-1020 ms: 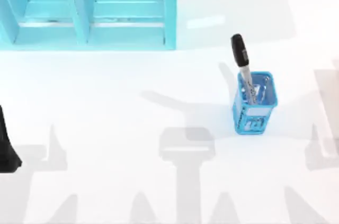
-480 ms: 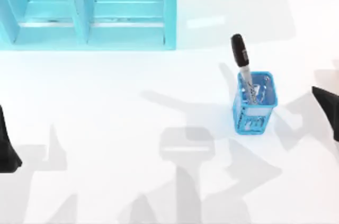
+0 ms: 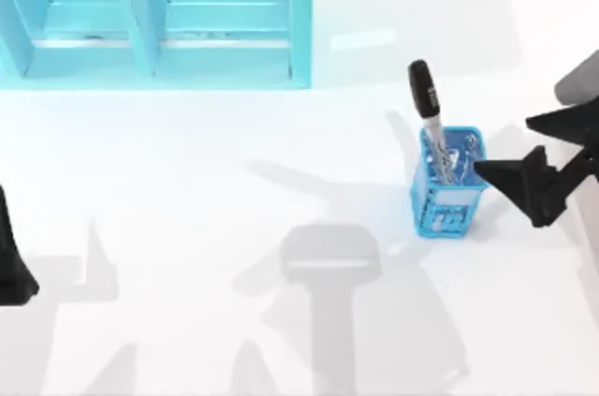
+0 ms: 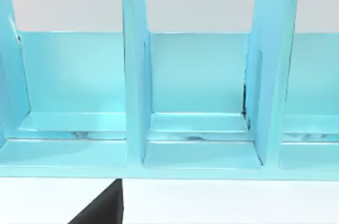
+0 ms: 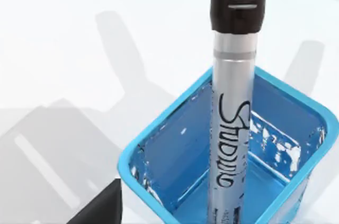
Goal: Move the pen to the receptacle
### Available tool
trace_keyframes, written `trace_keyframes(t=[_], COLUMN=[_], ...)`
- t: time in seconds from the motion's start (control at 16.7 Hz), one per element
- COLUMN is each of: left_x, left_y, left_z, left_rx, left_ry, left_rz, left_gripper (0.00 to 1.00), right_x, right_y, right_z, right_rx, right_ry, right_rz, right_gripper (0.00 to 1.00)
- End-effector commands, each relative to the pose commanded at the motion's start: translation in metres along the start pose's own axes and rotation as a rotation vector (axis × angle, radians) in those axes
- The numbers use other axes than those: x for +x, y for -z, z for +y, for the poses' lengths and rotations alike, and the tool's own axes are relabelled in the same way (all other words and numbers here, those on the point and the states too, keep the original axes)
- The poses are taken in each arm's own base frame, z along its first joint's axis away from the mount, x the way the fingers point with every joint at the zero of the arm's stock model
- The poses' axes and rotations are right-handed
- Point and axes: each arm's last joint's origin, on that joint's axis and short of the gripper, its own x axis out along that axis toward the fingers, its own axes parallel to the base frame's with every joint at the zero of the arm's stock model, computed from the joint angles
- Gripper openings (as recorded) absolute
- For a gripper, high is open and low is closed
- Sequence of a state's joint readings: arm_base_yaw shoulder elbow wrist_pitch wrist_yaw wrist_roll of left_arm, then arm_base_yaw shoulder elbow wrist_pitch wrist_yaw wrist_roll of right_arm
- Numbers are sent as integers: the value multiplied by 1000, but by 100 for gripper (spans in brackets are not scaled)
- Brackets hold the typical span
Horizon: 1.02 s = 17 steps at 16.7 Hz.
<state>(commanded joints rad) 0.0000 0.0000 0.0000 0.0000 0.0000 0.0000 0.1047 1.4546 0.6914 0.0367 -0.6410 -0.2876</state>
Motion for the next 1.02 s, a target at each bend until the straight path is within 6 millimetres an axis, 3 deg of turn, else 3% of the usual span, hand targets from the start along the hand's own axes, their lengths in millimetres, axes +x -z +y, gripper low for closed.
trace_keyframes(t=[0.48, 1.02], left_x=[0, 0], left_y=[0, 0], left_z=[0, 0], left_rx=[0, 0], left_ry=[0, 0], left_rz=[0, 0], left_gripper=[100, 100], right_x=[10, 102], right_y=[0, 1], right_z=[-4, -2], right_rx=[4, 3], right_ry=[-20, -24], right_rz=[8, 11], right_gripper=[100, 100])
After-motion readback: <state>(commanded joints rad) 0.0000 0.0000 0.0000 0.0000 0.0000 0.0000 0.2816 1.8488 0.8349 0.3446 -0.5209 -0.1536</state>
